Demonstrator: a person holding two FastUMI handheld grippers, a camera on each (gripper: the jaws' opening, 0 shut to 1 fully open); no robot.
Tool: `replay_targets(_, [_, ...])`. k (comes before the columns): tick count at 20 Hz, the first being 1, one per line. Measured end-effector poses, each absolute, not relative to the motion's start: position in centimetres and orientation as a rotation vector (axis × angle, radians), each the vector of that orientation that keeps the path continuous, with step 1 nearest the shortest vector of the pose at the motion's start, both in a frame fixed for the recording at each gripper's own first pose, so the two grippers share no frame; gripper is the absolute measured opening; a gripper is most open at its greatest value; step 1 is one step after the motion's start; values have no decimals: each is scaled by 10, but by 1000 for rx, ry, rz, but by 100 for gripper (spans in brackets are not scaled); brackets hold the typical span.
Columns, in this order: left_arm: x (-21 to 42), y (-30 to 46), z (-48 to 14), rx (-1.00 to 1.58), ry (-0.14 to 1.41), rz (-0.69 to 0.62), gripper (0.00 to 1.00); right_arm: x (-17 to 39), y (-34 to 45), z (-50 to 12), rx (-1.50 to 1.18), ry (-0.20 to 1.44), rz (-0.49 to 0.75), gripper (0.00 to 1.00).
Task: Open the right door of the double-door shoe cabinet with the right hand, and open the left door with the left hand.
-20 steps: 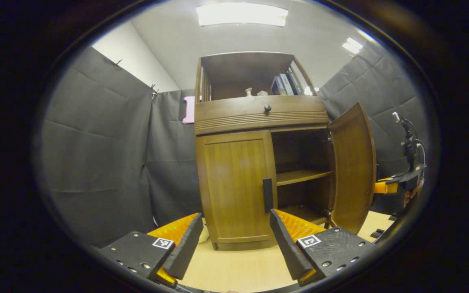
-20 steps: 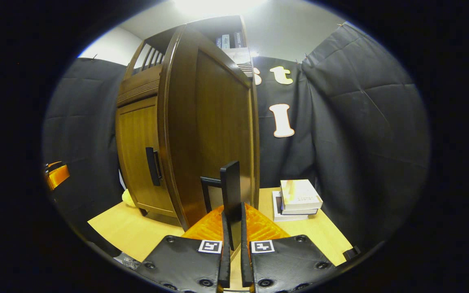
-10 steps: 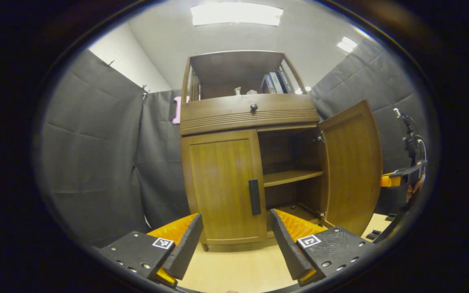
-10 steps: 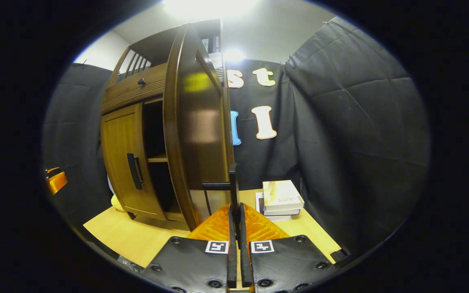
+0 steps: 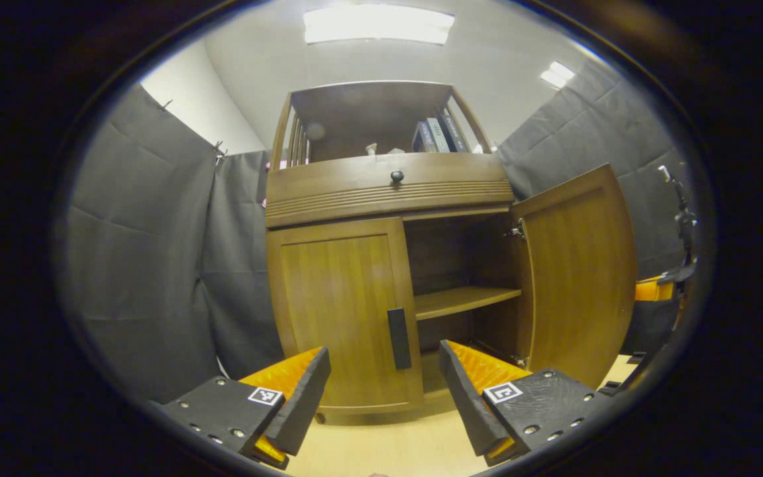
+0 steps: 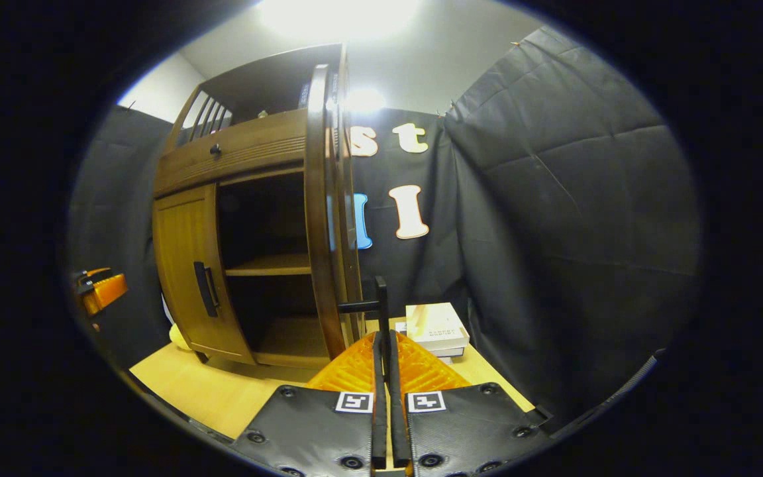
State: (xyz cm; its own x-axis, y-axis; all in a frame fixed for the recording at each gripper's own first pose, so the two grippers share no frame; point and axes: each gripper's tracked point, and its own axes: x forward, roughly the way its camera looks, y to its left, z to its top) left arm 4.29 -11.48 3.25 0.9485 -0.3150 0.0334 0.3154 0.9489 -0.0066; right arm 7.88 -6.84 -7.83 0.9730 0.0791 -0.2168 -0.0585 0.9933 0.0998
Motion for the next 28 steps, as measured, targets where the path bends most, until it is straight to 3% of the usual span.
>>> replay_targets(1, [46, -117, 33, -15, -31, -323, 96, 74, -78, -74, 87, 216, 44, 0])
replay_targets(2, [47, -119, 33, -20, -31, -325, 96, 67, -81, -70, 91, 214, 43, 14])
replay_targets(4, [50, -121, 32, -22, -26, -325, 96, 56, -92, -57, 90, 193, 14, 19])
replay_targets(5, [52, -121, 31, -20, -24, -321, 96, 45, -95, -58, 89, 186, 17, 13])
replay_targets(8, [56, -122, 29, -34, -12, -314, 96, 26, -111, -53, 38, 174, -29, 100])
replay_targets(9, [58, -123, 29, -43, -6, -315, 96, 19, -118, -51, 16, 171, -53, 92])
replay_targets(10, [59, -125, 28, -52, -1, -317, 96, 13, -122, -50, 6, 168, -71, 95])
replay_targets(25, [63, -127, 17, -43, 50, -313, 96, -35, -153, -50, 18, 202, -209, 92])
replay_targets(26, [63, -127, 18, -48, 60, -311, 96, -39, -155, -51, 21, 204, -214, 96])
replay_targets(28, [64, -127, 17, -50, 72, -311, 96, -41, -157, -53, 23, 210, -223, 92])
